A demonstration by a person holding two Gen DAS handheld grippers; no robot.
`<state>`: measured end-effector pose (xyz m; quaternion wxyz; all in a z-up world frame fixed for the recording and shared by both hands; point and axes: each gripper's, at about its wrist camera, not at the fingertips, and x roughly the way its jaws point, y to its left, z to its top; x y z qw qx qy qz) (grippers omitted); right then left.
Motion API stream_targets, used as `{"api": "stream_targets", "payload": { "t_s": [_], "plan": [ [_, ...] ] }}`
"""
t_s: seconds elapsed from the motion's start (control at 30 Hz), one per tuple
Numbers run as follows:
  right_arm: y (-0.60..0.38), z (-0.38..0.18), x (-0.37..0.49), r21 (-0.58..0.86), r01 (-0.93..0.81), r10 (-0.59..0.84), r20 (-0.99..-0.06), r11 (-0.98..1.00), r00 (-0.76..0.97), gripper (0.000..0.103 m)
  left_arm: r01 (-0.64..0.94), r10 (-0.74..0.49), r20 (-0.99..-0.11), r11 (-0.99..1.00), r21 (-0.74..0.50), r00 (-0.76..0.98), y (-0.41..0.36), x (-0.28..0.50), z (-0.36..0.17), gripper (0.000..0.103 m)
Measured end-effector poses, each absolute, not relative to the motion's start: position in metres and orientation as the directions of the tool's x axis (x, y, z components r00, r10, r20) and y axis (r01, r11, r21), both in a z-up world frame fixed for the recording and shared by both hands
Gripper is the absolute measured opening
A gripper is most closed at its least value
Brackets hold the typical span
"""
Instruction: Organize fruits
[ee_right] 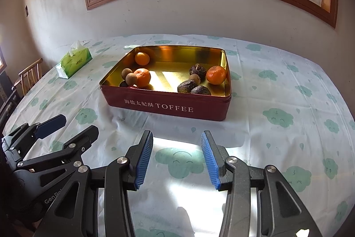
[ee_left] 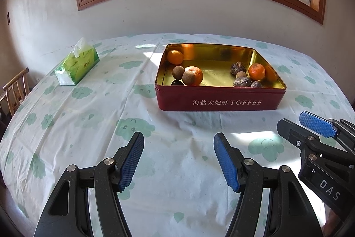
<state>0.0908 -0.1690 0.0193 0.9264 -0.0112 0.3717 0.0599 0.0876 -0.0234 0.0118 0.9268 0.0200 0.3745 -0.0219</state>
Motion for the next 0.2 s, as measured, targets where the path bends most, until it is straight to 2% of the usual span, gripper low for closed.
{"api": "stream_targets", "payload": {
  "t_s": [0.2],
  "plan": [
    [-0.1705, 0.0182, 0.091, 0.025, -0.119, 0.104, -0.691, 0.993, 0.716, 0.043, 0.067, -0.05, -0.701, 0.998, -0.003, 0.711, -0.0232, 0.0875, 0.013, 0.066]
  ]
}}
